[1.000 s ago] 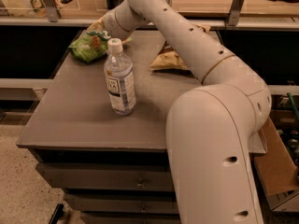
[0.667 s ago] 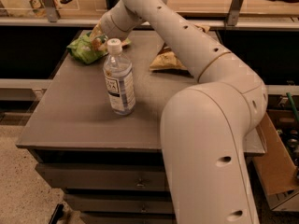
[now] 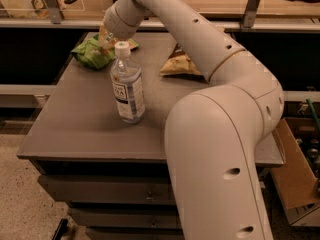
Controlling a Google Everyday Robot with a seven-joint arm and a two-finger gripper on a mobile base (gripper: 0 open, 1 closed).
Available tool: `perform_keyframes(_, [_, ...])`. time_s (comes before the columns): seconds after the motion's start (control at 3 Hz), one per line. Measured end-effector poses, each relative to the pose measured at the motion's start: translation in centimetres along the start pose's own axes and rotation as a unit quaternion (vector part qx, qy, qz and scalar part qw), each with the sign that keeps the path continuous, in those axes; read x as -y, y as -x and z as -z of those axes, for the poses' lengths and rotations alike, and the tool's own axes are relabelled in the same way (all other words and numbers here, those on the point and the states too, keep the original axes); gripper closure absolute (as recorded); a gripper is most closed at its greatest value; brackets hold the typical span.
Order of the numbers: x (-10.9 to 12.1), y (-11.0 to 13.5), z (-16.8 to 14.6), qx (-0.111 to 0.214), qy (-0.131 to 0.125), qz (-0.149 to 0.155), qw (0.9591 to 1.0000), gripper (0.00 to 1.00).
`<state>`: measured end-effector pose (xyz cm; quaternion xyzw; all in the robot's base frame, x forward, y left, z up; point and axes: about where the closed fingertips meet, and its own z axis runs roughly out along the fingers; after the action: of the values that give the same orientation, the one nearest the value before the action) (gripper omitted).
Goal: Move green rice chip bag near blue plastic bottle
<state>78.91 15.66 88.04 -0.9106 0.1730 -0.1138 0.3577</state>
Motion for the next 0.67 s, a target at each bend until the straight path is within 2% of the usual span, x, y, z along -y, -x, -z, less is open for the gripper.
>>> perform_keyframes(0.33, [-0.1,-1.0,1.0,-0.021,-0.002,-0.013,0.9997,1.0])
perform_keyframes(0.67, [-1.2,-2.8,3.1,-0.057,-0.011,-0.041,0.9975,1.0])
